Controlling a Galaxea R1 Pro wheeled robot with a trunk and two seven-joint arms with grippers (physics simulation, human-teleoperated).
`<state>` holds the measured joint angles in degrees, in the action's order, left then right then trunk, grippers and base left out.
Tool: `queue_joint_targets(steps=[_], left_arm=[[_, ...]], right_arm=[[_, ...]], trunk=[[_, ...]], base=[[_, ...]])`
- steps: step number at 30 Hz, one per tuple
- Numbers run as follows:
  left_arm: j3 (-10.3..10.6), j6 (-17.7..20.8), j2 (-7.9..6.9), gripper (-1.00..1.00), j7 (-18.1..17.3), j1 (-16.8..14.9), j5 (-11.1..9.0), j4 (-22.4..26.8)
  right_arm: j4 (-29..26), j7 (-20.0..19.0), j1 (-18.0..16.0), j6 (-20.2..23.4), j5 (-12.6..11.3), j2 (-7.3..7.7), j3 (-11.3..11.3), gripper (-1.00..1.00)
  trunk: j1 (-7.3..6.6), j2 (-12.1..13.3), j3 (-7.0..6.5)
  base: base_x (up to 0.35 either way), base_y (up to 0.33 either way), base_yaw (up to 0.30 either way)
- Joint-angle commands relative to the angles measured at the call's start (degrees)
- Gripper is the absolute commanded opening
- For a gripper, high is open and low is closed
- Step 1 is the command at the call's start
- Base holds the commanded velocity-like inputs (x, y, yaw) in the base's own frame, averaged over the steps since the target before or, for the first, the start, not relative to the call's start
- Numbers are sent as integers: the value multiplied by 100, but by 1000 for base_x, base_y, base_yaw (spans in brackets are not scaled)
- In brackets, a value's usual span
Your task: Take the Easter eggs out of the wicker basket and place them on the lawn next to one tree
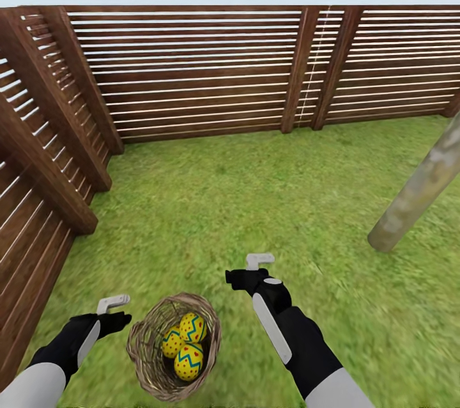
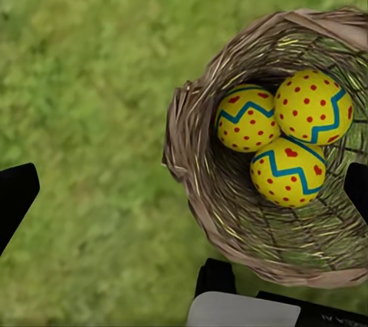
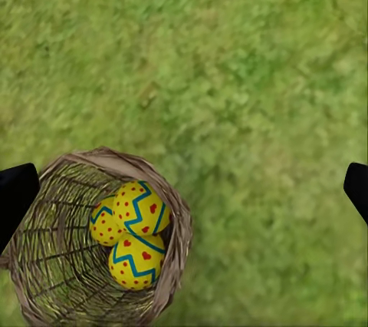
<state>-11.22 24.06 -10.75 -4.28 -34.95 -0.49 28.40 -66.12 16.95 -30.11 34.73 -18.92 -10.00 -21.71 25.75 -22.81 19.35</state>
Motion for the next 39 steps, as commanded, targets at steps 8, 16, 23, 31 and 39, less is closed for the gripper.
queue_joint_targets(steps=[8,16,23,31,39], left_arm=[[-30,41,3,100,-29,-3,-4,32],[-30,68,0,100,-25,-3,-4,93],[-30,98,-7,100,-25,-3,-4,190],[-31,99,3,100,-29,-3,-4,193],[-30,85,3,100,-25,-3,-4,193]], right_arm=[[25,54,-4,9,-56,0,-4,100],[35,62,-3,0,-60,0,-9,100],[30,63,-5,-1,-65,0,-9,100],[29,54,-5,-10,-59,0,-9,100],[25,54,-3,-10,-52,0,-10,100]], trunk=[[3,-11,86],[3,-11,162],[3,-11,228],[3,-11,303],[3,-11,379]], base=[[0,0,0],[0,0,0],[0,0,0],[0,0,0],[0,0,0]])
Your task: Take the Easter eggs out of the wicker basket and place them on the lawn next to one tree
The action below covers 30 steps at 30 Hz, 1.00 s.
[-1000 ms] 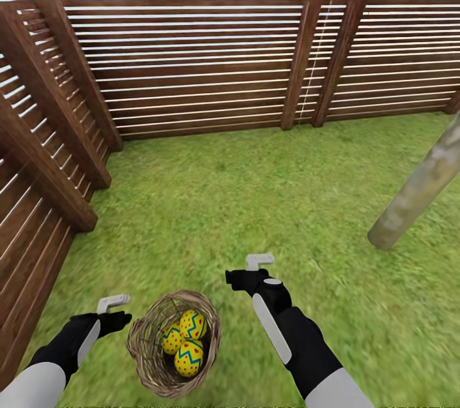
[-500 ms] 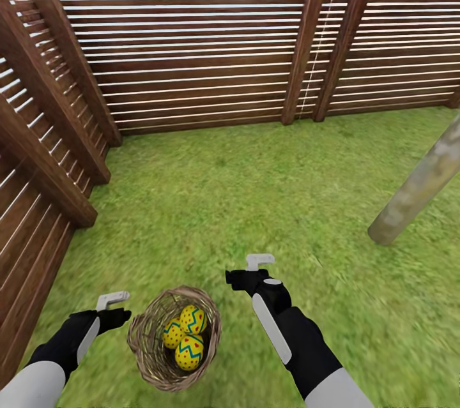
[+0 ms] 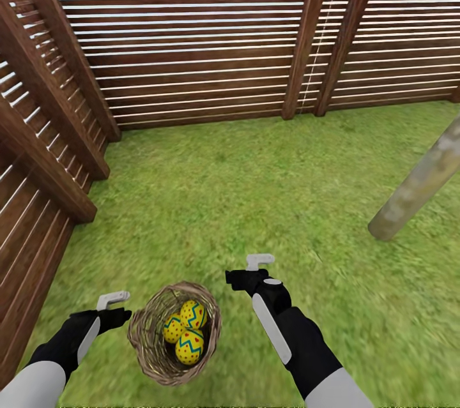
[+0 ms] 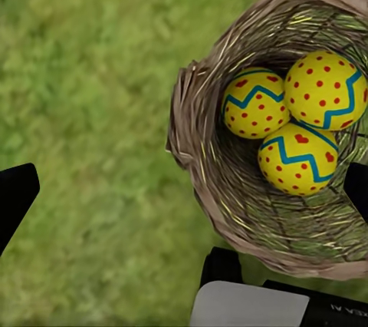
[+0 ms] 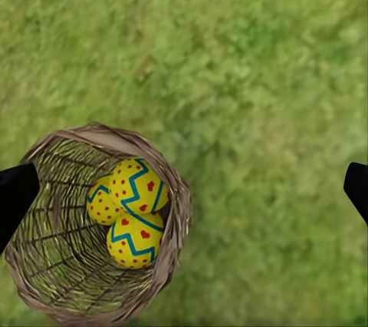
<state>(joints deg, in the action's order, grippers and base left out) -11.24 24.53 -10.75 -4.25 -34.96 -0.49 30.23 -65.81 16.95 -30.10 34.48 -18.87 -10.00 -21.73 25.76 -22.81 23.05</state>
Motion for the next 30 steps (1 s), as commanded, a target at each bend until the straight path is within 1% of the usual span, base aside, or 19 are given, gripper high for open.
queue_joint_targets(steps=[1,16,22,30], left_arm=[[-27,33,3,100,-27,-2,-4,9],[-22,11,0,100,-40,-2,0,21],[-19,16,-3,100,-20,-12,4,52],[-10,11,-12,100,-7,-337,12,71]], right_arm=[[-8,54,-5,15,-59,0,-9,100],[-4,54,-5,20,-60,0,-14,100],[-26,54,-5,21,-52,0,-73,100],[-42,54,-5,21,-54,0,-85,100]], trunk=[[3,-11,19],[3,-11,161],[3,-11,218],[3,-11,293]], base=[[0,0,0],[0,0,0],[0,0,0],[0,0,0]])
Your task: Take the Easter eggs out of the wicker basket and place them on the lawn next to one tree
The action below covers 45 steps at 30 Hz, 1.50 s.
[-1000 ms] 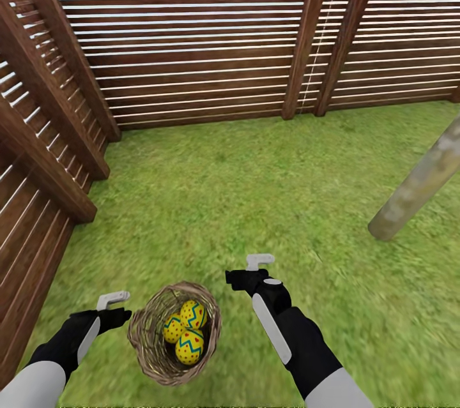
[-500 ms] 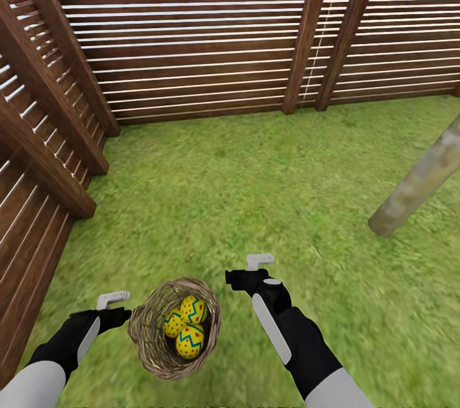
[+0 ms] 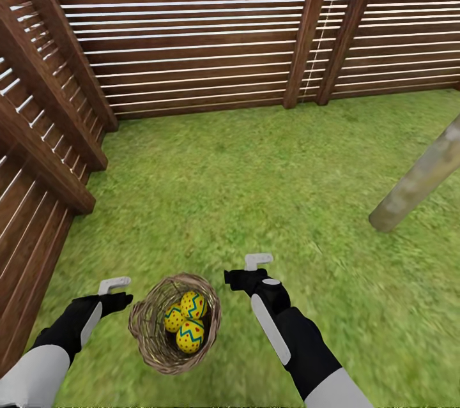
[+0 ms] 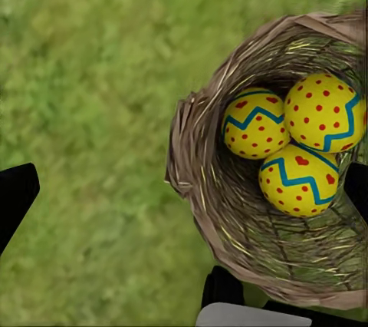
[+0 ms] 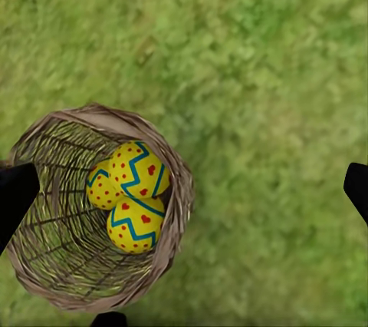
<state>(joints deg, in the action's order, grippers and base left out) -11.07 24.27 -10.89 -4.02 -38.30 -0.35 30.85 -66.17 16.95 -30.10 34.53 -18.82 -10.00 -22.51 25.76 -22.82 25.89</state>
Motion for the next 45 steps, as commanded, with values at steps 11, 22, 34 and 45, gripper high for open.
queue_joint_targets(steps=[11,22,34,45], left_arm=[[-26,19,14,100,-28,-63,0,52],[-10,16,41,100,-29,-65,-1,61],[7,38,118,100,-32,-227,34,521],[30,39,131,100,-45,-231,33,562]], right_arm=[[-13,40,-5,-43,-106,0,50,100],[-634,-4,-6,-2,-478,33,637,100],[-1094,5,-13,4,-508,52,629,100],[-1062,32,-13,-7,-484,0,611,100]], trunk=[[3,-10,113],[3,-10,217],[3,-10,331],[3,-10,435]], base=[[0,0,0],[0,0,0],[0,0,0],[0,0,0]])
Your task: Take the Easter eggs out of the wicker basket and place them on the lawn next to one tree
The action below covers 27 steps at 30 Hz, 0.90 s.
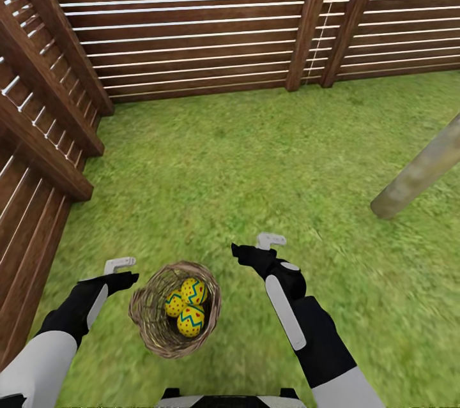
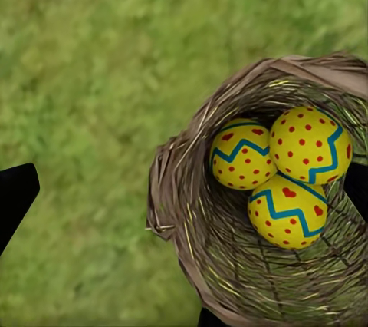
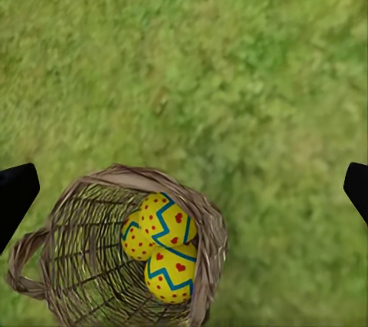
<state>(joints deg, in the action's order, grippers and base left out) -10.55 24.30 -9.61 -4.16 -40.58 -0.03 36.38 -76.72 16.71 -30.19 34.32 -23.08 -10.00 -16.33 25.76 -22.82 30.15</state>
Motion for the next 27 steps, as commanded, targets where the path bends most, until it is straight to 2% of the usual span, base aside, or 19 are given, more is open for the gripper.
queue_joint_targets(steps=[1,27], left_arm=[[-22,34,3,100,-32,-2,2,9],[-18,22,3,100,-32,-2,1,18]], right_arm=[[-5,57,-4,14,-54,0,-6,100],[14,51,-4,10,-39,0,-2,100]], trunk=[[3,-10,18],[3,-10,264]], base=[[0,0,0],[0,0,0]])
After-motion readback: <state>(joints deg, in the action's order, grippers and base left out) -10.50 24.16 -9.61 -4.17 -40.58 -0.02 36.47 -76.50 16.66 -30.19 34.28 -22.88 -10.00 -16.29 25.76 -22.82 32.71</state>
